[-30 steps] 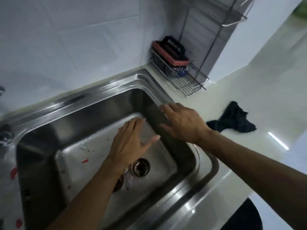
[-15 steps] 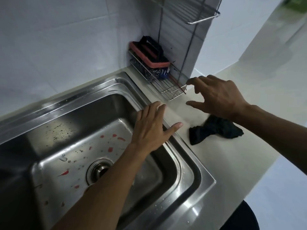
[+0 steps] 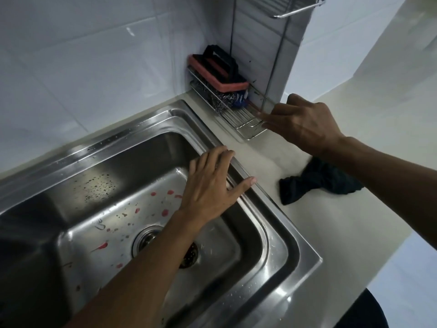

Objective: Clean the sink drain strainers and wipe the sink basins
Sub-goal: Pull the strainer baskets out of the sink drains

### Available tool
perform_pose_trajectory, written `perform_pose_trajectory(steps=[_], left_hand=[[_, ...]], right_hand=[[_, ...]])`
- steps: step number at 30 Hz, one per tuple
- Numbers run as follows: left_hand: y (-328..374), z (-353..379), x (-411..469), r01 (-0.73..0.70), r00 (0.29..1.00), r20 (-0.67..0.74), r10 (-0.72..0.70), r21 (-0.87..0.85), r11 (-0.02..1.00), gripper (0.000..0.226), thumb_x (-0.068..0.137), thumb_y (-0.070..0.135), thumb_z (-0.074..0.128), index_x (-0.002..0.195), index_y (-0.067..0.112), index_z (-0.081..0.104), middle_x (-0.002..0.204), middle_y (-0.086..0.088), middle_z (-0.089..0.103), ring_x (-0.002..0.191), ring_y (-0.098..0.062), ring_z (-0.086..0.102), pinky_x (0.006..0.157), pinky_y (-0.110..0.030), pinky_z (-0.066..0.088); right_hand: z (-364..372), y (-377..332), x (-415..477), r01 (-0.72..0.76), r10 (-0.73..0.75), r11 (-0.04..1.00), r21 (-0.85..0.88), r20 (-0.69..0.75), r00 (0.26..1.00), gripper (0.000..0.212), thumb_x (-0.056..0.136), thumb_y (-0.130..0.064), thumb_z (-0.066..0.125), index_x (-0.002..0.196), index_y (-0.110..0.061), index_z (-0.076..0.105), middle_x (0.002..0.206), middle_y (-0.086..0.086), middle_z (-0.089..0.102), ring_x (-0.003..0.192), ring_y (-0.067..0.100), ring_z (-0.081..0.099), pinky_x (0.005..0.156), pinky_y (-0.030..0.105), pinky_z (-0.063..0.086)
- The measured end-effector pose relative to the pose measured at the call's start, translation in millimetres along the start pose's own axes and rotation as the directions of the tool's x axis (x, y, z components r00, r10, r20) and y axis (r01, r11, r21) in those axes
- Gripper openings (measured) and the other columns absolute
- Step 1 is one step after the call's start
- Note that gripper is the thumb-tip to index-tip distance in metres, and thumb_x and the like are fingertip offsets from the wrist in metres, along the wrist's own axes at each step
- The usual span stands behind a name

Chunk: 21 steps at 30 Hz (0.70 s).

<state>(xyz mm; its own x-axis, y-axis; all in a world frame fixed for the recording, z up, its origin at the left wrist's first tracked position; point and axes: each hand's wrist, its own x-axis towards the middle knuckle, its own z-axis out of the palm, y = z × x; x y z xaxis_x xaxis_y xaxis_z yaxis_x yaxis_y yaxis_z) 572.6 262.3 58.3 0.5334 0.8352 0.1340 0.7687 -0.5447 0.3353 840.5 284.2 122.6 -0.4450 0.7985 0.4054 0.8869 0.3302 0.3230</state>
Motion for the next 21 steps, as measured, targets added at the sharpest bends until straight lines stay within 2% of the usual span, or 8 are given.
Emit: perform_pose_trajectory(steps=[4, 7, 9, 14, 16, 18, 21], left_hand=[[-5, -6, -23, -0.016, 1.0, -0.022, 0.016, -0.023, 1.0, 0.086, 0.093, 0.082, 0.034, 0.15, 0.02, 0.048, 0.158, -0.001, 0.043, 0.144, -0.02, 0.04, 0.115, -0.045, 0.034], [-12, -12, -41, -0.009, 1.0, -0.007, 0.009, -0.009, 1.0, 0.084, 0.094, 0.082, 0.037, 0.149, 0.02, 0.049, 0.156, -0.002, 0.044, 0.142, -0.02, 0.042, 0.116, -0.047, 0.035], [-25, -20, -64, -0.003, 1.0, -0.006, 0.003, 0.014, 1.0, 0.085, 0.094, 0.083, 0.034, 0.148, 0.02, 0.05, 0.155, -0.002, 0.045, 0.142, -0.02, 0.043, 0.115, -0.046, 0.036], [-69, -41, -119, 0.026, 1.0, -0.007, -0.025, 0.089, 0.996, 0.085, 0.092, 0.084, 0.032, 0.144, 0.02, 0.054, 0.15, -0.001, 0.051, 0.134, -0.021, 0.049, 0.107, -0.043, 0.037], [-86, -49, -141, 0.042, 0.999, -0.022, -0.04, 0.098, 0.994, 0.084, 0.092, 0.082, 0.034, 0.141, 0.018, 0.057, 0.144, -0.003, 0.056, 0.127, -0.024, 0.054, 0.102, -0.043, 0.039], [-104, -54, -165, 0.061, 0.998, -0.024, -0.059, 0.116, 0.991, 0.082, 0.092, 0.08, 0.038, 0.138, 0.015, 0.059, 0.137, -0.005, 0.062, 0.121, -0.026, 0.059, 0.1, -0.045, 0.041], [-128, -54, -196, 0.175, 0.978, 0.095, -0.188, 0.136, 0.975, 0.076, 0.091, 0.077, 0.05, 0.14, 0.019, 0.058, 0.134, -0.002, 0.067, 0.121, -0.024, 0.061, 0.107, -0.046, 0.034]], right_hand=[[-17, -14, -8, -0.069, 0.072, 0.997, 0.04, -0.071, 0.995, 0.027, 0.109, -0.031, 0.05, 0.118, -0.023, 0.074, 0.088, -0.001, 0.071, 0.081, 0.031, 0.06, 0.045, 0.028, 0.038], [-33, -27, -18, -0.167, 0.173, 0.983, 0.08, -0.072, 0.982, 0.029, 0.109, -0.031, 0.048, 0.113, -0.025, 0.076, 0.091, -0.003, 0.072, 0.08, 0.028, 0.059, 0.049, 0.027, 0.033], [-49, -46, -21, -0.235, 0.247, 0.966, 0.105, -0.12, 0.962, 0.028, 0.109, -0.032, 0.05, 0.11, -0.025, 0.077, 0.09, -0.004, 0.073, 0.077, 0.026, 0.058, 0.049, 0.027, 0.036], [-77, -94, -25, -0.257, 0.298, 0.949, 0.181, -0.258, 0.919, 0.023, 0.106, -0.032, 0.057, 0.106, -0.024, 0.078, 0.092, -0.004, 0.076, 0.074, 0.024, 0.058, 0.054, 0.033, 0.046], [-88, -120, -25, -0.264, 0.328, 0.929, 0.259, -0.245, 0.912, 0.022, 0.105, -0.032, 0.058, 0.109, -0.022, 0.078, 0.097, -0.004, 0.076, 0.077, 0.021, 0.057, 0.058, 0.034, 0.049], [-97, -155, -24, -0.274, 0.359, 0.883, 0.38, -0.173, 0.917, 0.021, 0.104, -0.03, 0.061, 0.113, -0.021, 0.077, 0.098, -0.002, 0.075, 0.08, 0.019, 0.058, 0.064, 0.036, 0.052], [-106, -211, -24, -0.307, 0.371, 0.77, 0.56, -0.002, 0.929, 0.021, 0.1, -0.027, 0.063, 0.116, -0.018, 0.075, 0.101, 0.0, 0.073, 0.087, 0.016, 0.062, 0.074, 0.039, 0.055]])
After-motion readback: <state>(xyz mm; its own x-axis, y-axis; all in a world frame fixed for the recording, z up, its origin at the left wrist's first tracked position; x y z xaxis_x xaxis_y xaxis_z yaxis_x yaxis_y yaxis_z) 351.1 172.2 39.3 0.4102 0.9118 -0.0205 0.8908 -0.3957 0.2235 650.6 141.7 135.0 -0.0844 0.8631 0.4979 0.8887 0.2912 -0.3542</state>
